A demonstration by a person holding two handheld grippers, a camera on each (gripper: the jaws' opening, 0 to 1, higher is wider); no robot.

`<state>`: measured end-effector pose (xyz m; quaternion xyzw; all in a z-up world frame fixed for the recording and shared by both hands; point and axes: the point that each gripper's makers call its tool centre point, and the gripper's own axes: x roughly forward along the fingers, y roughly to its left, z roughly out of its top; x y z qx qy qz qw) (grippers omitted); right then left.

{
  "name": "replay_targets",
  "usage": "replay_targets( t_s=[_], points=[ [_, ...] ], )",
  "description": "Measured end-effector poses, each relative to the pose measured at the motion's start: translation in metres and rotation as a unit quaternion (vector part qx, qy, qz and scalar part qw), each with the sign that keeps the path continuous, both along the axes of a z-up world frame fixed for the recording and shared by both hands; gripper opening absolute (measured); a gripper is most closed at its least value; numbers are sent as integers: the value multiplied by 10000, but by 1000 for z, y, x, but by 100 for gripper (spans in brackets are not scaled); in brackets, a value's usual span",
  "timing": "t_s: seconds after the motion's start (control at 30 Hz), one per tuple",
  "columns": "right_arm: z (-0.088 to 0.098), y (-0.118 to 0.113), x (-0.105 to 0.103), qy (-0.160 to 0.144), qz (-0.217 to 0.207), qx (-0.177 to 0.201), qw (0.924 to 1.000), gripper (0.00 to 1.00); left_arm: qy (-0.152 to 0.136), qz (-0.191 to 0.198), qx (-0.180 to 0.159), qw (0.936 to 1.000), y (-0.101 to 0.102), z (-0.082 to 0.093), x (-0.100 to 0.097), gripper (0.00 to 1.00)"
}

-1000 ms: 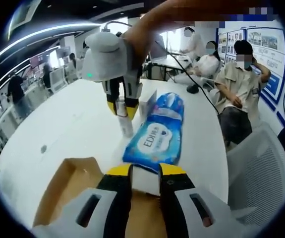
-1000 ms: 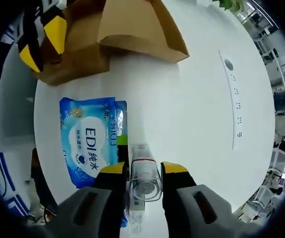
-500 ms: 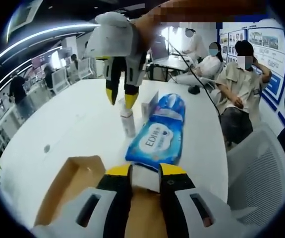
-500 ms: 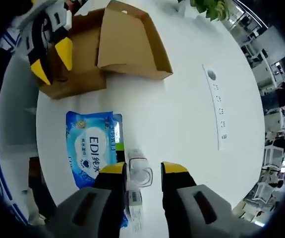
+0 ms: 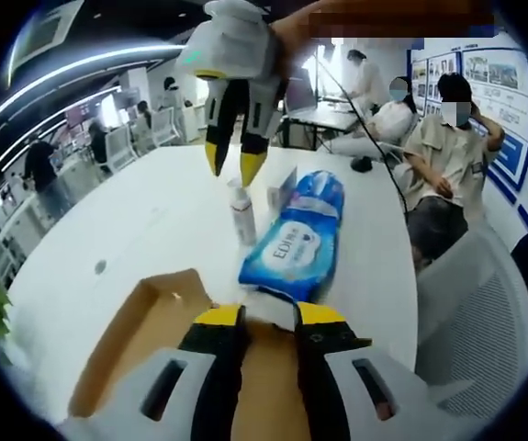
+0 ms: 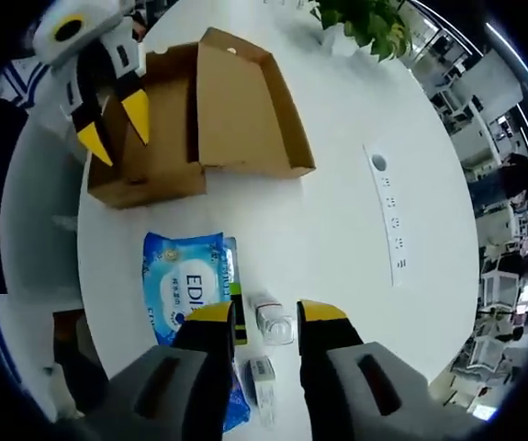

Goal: Operate the shoe box by opening the lid, removing the specified soft item, and placing it in the target area until the item is outside and the box remains undamaged.

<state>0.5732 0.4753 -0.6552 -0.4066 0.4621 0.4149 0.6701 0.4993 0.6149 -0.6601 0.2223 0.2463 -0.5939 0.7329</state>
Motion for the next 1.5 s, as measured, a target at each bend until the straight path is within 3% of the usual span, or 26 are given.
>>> replay_targets(
  t_s=[0.23,0.57,1.1,1.5],
  points=[
    [11,29,-7,-112,-39,236,9997,23,-43,155,-12,9999,23,7,-2,19],
    [13,68,-16,-158,4,424,9990,23,-75,351,-18,9994,55,9,-5,19],
    [8,121,-27,-109,-16,689,9976,22,56,913,121,9957,139,-3,-7,19],
    [5,139,-33,-155,-319,957,9948,22,155,1501,162,9884,209,-9,-13,19]
  ],
)
